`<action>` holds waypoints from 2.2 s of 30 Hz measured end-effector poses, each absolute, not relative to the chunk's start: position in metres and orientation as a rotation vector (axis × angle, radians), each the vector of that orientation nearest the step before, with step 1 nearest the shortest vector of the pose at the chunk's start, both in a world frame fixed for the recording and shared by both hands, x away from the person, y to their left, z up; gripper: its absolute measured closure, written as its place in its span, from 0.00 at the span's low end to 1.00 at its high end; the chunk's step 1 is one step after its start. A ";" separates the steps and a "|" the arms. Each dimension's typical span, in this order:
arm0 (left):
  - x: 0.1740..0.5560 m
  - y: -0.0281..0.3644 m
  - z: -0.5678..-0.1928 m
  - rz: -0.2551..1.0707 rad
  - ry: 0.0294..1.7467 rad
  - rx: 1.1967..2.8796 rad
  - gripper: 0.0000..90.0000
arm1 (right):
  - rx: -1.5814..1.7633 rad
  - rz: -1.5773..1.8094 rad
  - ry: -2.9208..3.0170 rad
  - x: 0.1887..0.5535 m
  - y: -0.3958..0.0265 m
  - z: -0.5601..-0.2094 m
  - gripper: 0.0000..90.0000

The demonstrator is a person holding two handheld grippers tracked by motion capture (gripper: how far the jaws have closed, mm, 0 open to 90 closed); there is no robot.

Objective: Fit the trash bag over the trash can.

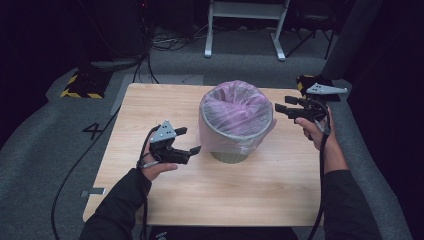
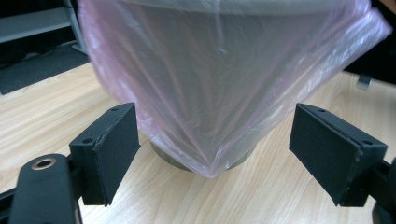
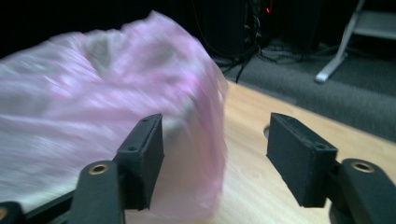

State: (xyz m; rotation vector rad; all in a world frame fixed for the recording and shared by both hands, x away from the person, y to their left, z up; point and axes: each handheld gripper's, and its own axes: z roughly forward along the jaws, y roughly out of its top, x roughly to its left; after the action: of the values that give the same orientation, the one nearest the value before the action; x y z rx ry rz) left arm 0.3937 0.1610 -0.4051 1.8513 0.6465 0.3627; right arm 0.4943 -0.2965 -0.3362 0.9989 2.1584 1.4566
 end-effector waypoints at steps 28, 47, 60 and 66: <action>0.353 0.165 -0.502 0.344 0.788 2.245 0.17 | 0.656 1.109 2.528 0.487 -0.187 -0.320 0.33; 0.354 0.167 -0.504 0.324 0.792 2.235 0.17 | 0.694 1.181 2.462 0.470 -0.204 -0.317 0.24; 0.354 0.167 -0.504 0.324 0.792 2.236 0.17 | 0.725 1.324 2.232 0.410 -0.273 -0.323 0.23; 0.354 0.167 -0.504 0.325 0.793 2.236 0.17 | 0.726 1.250 2.250 0.384 -0.289 -0.357 0.22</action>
State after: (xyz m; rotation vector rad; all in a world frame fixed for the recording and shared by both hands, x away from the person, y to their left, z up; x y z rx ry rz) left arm 0.3540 0.1673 -0.5037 2.2363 0.7925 0.3252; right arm 0.3836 -0.2891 -0.3571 0.7259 2.2501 1.2503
